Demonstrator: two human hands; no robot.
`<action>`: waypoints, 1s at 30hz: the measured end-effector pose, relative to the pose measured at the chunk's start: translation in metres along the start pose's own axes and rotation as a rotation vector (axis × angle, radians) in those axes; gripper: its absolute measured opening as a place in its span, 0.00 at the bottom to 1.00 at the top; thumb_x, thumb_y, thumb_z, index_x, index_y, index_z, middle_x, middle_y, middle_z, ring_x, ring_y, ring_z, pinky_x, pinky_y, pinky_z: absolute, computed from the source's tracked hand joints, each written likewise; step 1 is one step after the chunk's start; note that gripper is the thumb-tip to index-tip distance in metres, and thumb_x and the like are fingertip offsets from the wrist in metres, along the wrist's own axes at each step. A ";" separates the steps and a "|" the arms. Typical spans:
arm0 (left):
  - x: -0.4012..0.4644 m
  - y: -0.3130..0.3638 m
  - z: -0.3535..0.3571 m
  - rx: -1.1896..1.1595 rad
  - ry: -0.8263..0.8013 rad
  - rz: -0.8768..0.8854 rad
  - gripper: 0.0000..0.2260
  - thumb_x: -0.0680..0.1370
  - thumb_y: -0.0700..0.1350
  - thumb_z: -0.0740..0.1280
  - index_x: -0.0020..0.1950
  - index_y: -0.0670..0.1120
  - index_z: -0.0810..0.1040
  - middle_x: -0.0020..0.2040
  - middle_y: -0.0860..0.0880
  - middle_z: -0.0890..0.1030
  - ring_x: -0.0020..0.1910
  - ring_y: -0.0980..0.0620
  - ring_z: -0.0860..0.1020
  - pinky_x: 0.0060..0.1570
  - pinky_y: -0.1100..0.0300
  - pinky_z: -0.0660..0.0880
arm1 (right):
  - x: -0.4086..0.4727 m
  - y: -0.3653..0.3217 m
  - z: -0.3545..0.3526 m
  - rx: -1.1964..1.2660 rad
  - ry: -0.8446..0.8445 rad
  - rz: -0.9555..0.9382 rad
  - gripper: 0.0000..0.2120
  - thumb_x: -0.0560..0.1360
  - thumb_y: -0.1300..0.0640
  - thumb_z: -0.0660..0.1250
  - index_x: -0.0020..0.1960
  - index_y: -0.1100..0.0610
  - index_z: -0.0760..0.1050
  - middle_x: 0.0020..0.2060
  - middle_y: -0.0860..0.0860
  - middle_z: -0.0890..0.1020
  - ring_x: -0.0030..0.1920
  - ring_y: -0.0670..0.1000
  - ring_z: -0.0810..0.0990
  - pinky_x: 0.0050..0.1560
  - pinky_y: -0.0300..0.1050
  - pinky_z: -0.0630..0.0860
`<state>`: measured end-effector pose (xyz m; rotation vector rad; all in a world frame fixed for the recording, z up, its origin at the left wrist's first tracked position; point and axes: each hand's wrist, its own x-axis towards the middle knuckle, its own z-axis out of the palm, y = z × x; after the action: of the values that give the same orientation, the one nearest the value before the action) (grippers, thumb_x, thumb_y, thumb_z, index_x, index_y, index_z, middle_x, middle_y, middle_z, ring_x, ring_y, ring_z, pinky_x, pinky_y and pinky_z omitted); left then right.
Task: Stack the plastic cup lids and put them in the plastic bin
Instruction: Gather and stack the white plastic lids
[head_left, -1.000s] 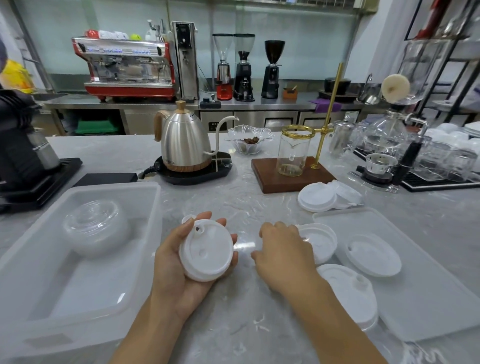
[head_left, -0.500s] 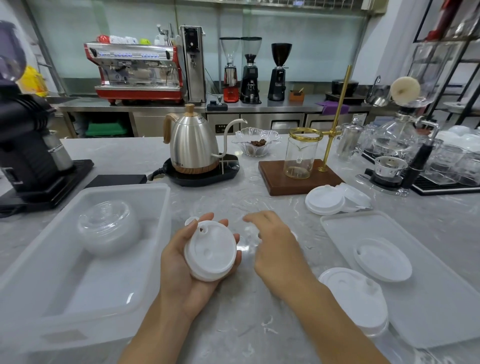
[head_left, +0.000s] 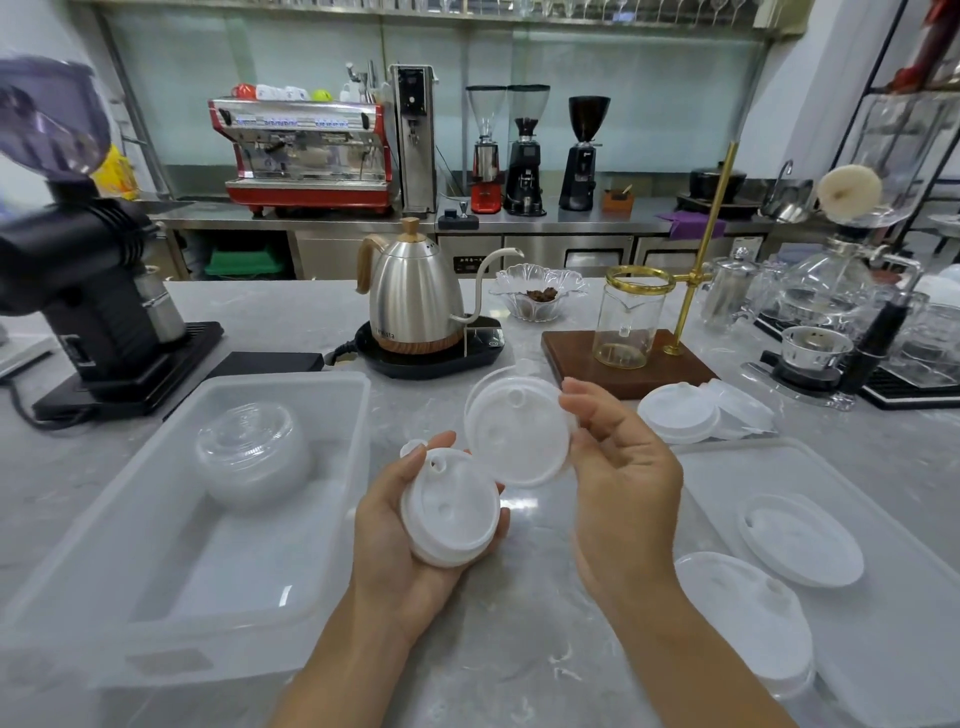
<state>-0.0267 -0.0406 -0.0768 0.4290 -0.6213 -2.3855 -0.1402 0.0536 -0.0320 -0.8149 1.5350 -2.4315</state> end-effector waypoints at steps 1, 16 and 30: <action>0.000 -0.001 0.001 0.007 -0.020 0.001 0.07 0.74 0.49 0.69 0.47 0.48 0.85 0.51 0.45 0.85 0.48 0.41 0.82 0.49 0.43 0.78 | 0.001 0.000 0.000 0.115 -0.012 0.099 0.24 0.76 0.76 0.60 0.41 0.51 0.85 0.52 0.48 0.86 0.59 0.49 0.82 0.61 0.44 0.76; 0.003 -0.001 0.005 -0.132 -0.031 -0.016 0.14 0.80 0.54 0.64 0.51 0.44 0.82 0.46 0.43 0.85 0.47 0.44 0.83 0.52 0.48 0.80 | -0.026 0.016 0.012 -0.242 -0.365 0.143 0.09 0.74 0.58 0.71 0.50 0.44 0.82 0.50 0.41 0.86 0.53 0.43 0.83 0.51 0.35 0.78; -0.004 0.001 0.001 -0.120 -0.099 -0.080 0.22 0.76 0.58 0.68 0.62 0.44 0.80 0.56 0.42 0.83 0.55 0.42 0.82 0.55 0.45 0.81 | -0.031 0.023 0.013 -0.520 -0.374 -0.141 0.12 0.73 0.48 0.69 0.53 0.34 0.73 0.56 0.28 0.75 0.60 0.39 0.75 0.59 0.48 0.76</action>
<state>-0.0240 -0.0388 -0.0743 0.2900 -0.5104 -2.5173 -0.1110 0.0449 -0.0594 -1.4128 2.0189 -1.8142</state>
